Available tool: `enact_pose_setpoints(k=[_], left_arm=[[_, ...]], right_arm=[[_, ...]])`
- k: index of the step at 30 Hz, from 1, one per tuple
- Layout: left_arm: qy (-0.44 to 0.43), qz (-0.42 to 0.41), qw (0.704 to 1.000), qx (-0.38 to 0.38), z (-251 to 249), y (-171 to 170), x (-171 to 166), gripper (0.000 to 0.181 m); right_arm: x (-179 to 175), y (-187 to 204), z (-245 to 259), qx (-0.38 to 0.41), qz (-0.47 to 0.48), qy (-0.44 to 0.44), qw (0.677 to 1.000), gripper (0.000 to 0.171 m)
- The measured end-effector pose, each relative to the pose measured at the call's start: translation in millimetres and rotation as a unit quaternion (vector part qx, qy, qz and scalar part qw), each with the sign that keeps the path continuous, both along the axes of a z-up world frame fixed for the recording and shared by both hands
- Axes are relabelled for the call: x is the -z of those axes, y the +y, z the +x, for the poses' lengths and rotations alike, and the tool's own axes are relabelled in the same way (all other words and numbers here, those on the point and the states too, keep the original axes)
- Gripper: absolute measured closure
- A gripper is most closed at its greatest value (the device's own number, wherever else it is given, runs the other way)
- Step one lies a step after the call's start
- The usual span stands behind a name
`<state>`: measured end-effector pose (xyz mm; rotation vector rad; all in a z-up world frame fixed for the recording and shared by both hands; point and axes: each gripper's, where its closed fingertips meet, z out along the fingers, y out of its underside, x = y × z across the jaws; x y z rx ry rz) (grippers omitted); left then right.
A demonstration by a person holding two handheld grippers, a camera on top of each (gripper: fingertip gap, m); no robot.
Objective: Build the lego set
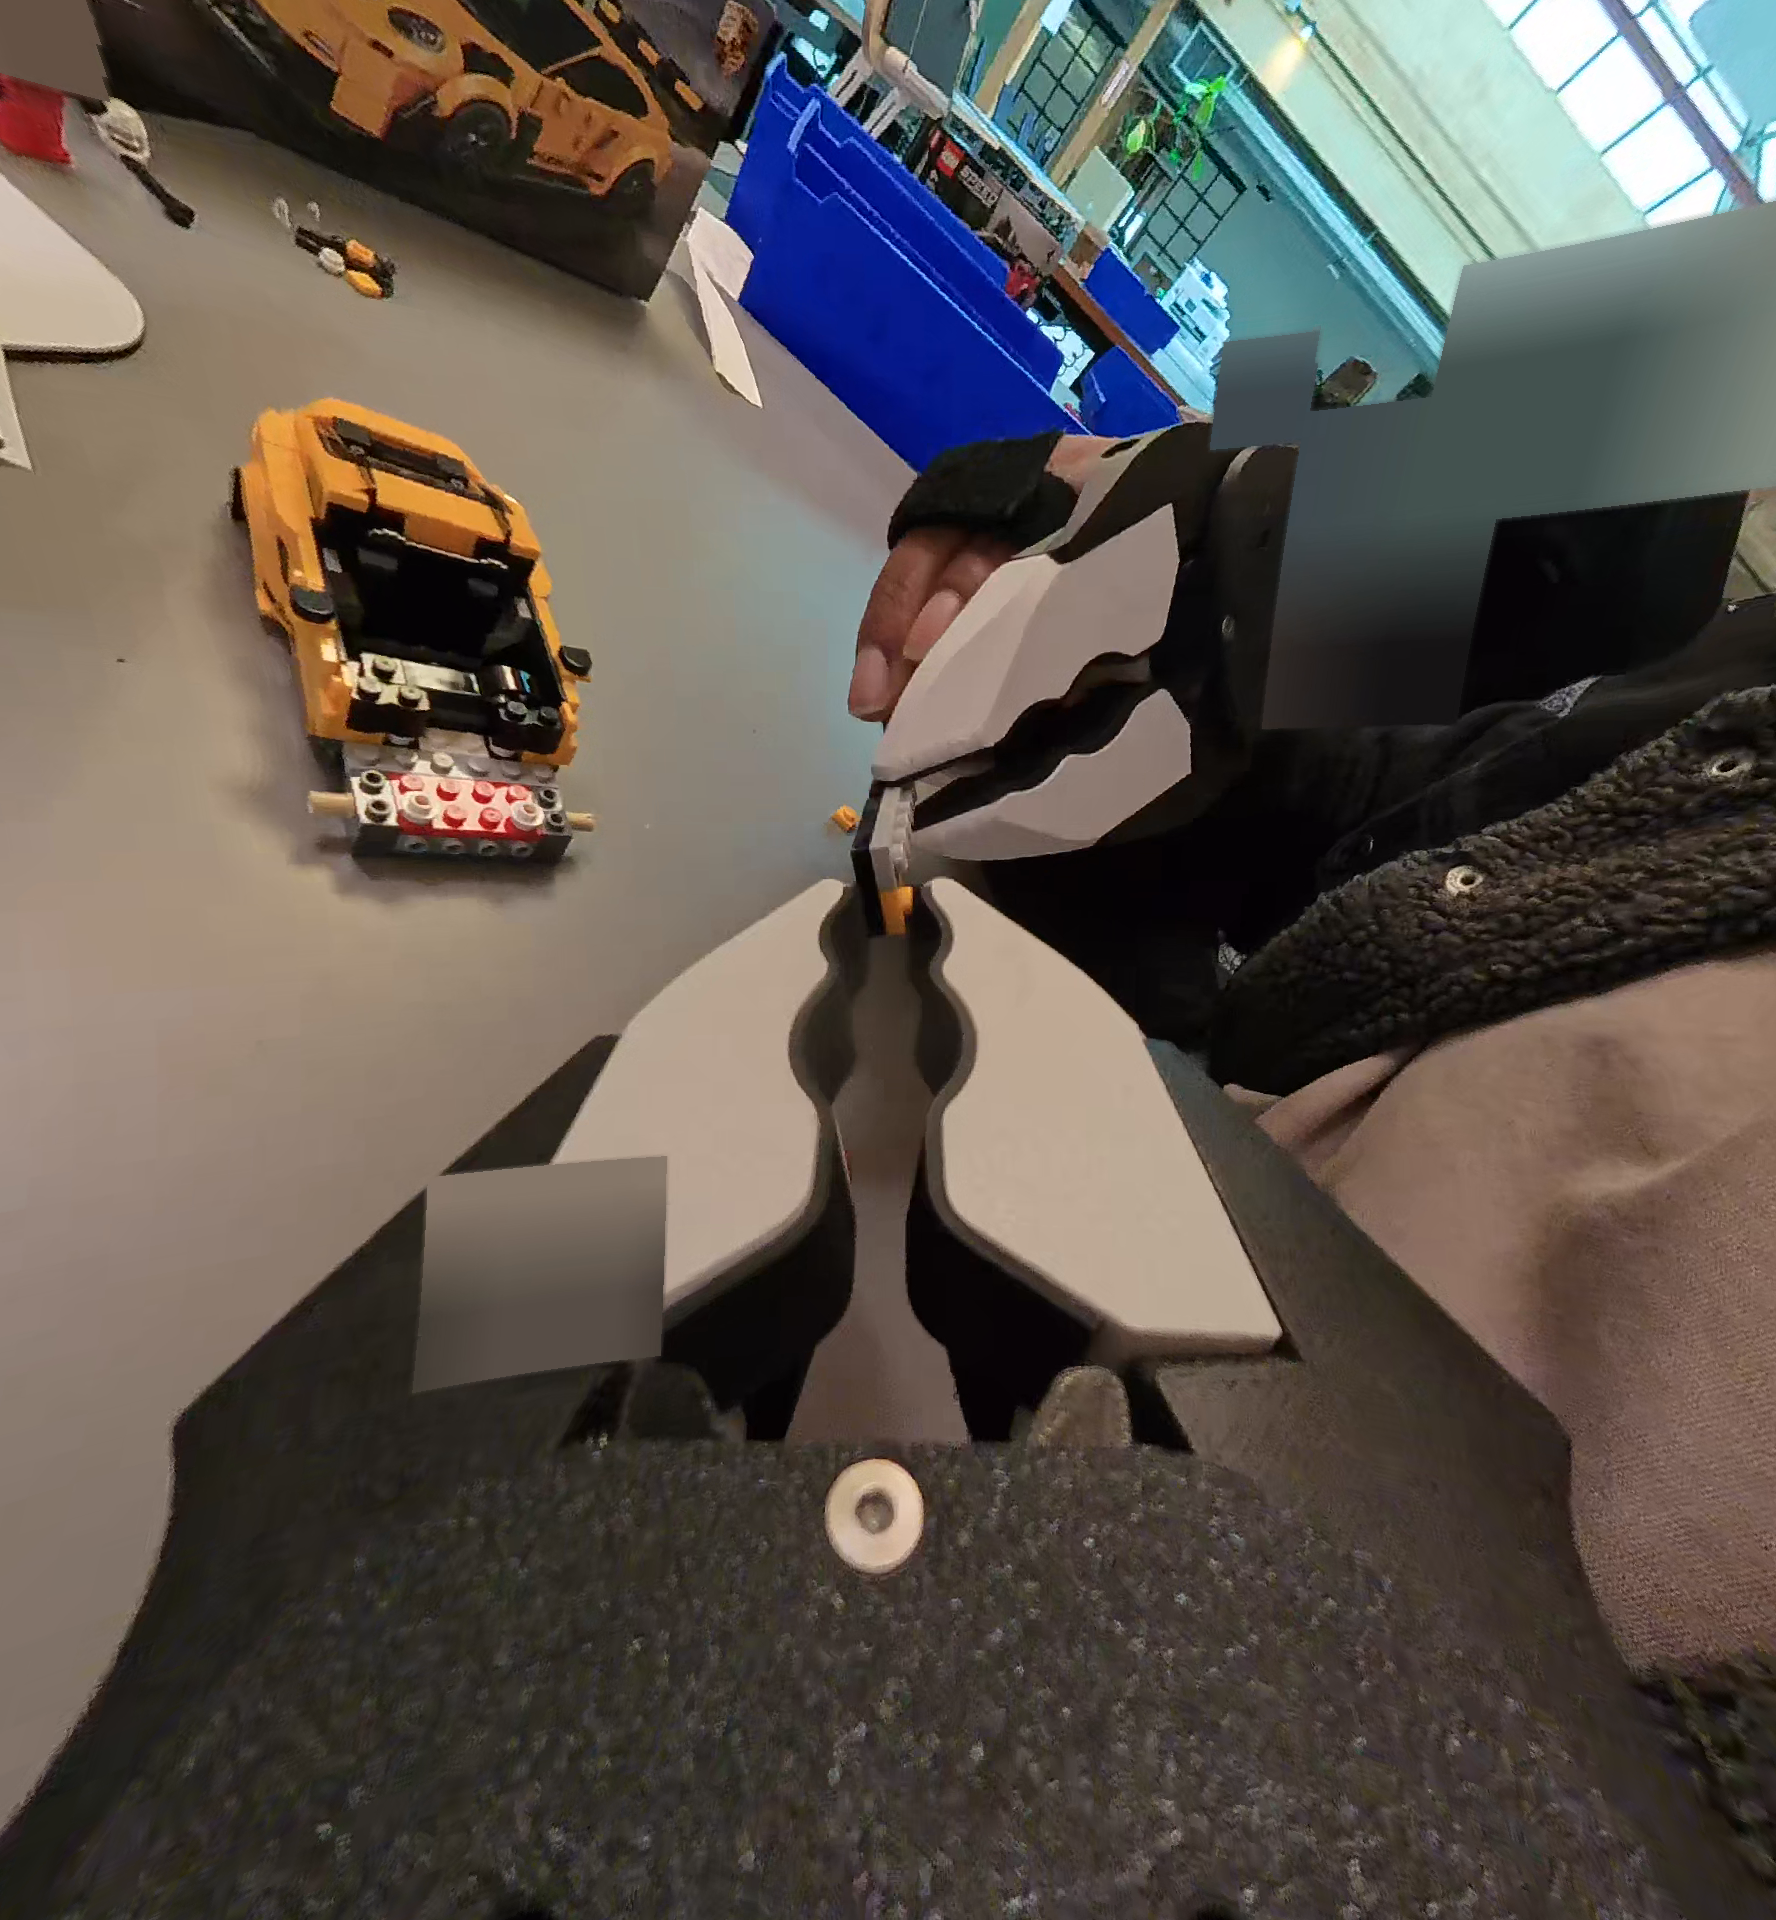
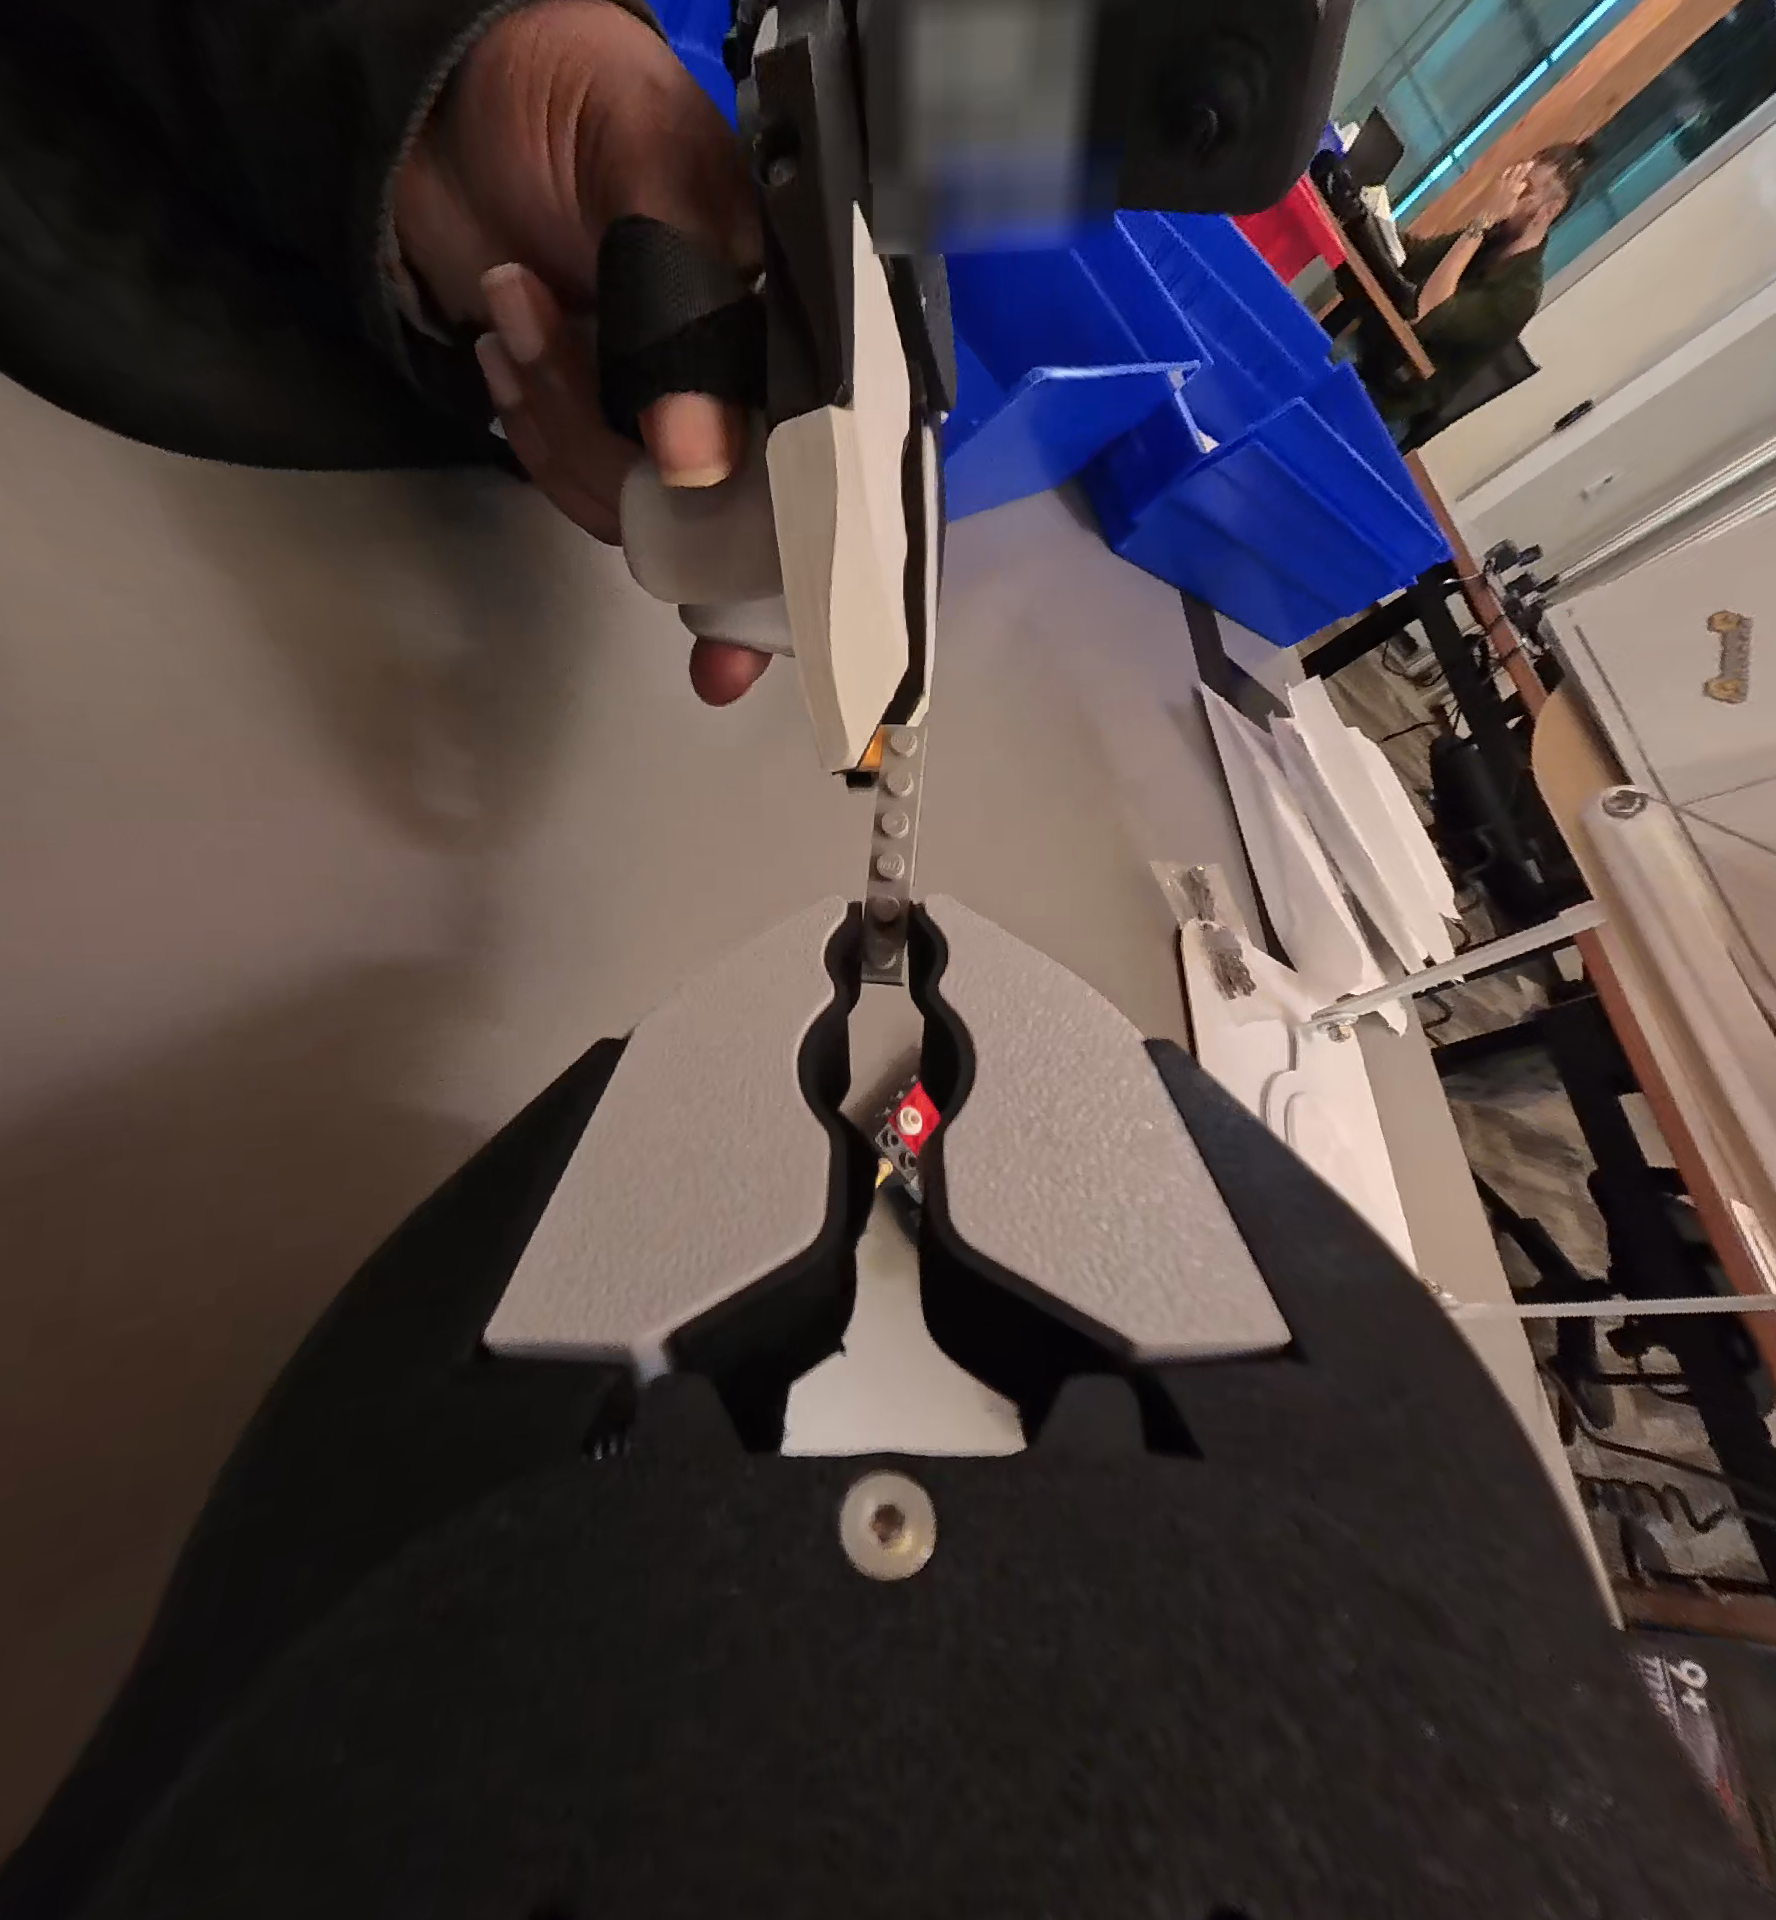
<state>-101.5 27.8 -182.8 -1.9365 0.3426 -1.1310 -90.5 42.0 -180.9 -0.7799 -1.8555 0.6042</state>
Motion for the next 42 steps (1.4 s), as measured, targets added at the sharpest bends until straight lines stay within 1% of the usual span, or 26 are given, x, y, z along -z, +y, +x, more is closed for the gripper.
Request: enact_pose_setpoints(k=[5,8,10,14,16,18,23,25,27,30,32,36,38,42], left_arm=[[-0.02,-0.014,1.0,-0.005,-1.5,1.0,1.9,0.173],[-0.049,-0.031,0.998,-0.012,-4.2,3.0,3.2,0.173],[-0.067,-0.043,0.997,-0.013,-4.4,3.4,4.2,0.173],[-0.112,-0.068,0.991,-0.009,-3.2,3.5,4.2,0.173],[-0.121,-0.073,0.99,-0.007,-2.5,2.9,4.3,0.173],[-0.128,-0.078,0.989,-0.004,-1.4,2.0,3.9,0.173],[-0.123,-0.083,0.989,-0.004,-0.5,1.9,8.7,0.173],[-0.093,-0.064,0.994,-0.007,-0.5,2.7,11.1,0.172],[-0.041,-0.031,0.999,-0.006,-0.5,2.5,14.0,0.171],[0.064,0.028,0.998,0.0,-1.1,1.9,20.7,0.16],[0.134,0.061,0.989,0.005,-3.5,1.7,25.7,0.157],[0.255,0.117,0.96,0.004,-14.8,5.1,33.3,0.155],[0.287,0.136,0.948,0.007,-18.2,5.7,34.8,0.153],[0.316,0.177,0.932,0.028,-14.3,3.5,34.8,0.151]], right_arm=[[1.6,0.1,-0.5,0.004,-0.013,-0.007,1.0,0.163],[2.5,-1.8,0.6,0.0,-0.047,-0.019,0.999,0.153],[2.3,0.2,0.7,0.004,-0.062,-0.02,0.998,0.152],[10.2,1.0,1.1,0.008,-0.084,-0.043,0.996,0.142],[11.3,-0.1,0.4,0.007,-0.087,-0.042,0.995,0.142],[10.2,-0.8,-0.3,0.007,-0.086,-0.034,0.996,0.154],[13.8,-1.2,1.0,0.006,-0.103,-0.047,0.993,0.155],[15.9,-0.9,1.1,0.009,-0.111,-0.054,0.992,0.155],[17.1,-1.3,1.4,0.01,-0.116,-0.058,0.991,0.155],[17.2,-2.2,2.2,0.011,-0.126,-0.062,0.99,0.155],[17.1,-2.8,3.0,0.012,-0.127,-0.064,0.99,0.155],[18.6,-4.6,4.6,0.014,-0.132,-0.068,0.989,0.155],[19.6,-5.7,5.6,0.014,-0.136,-0.071,0.988,0.155],[25.7,-10.5,8.5,0.006,-0.15,-0.09,0.985,0.155]])
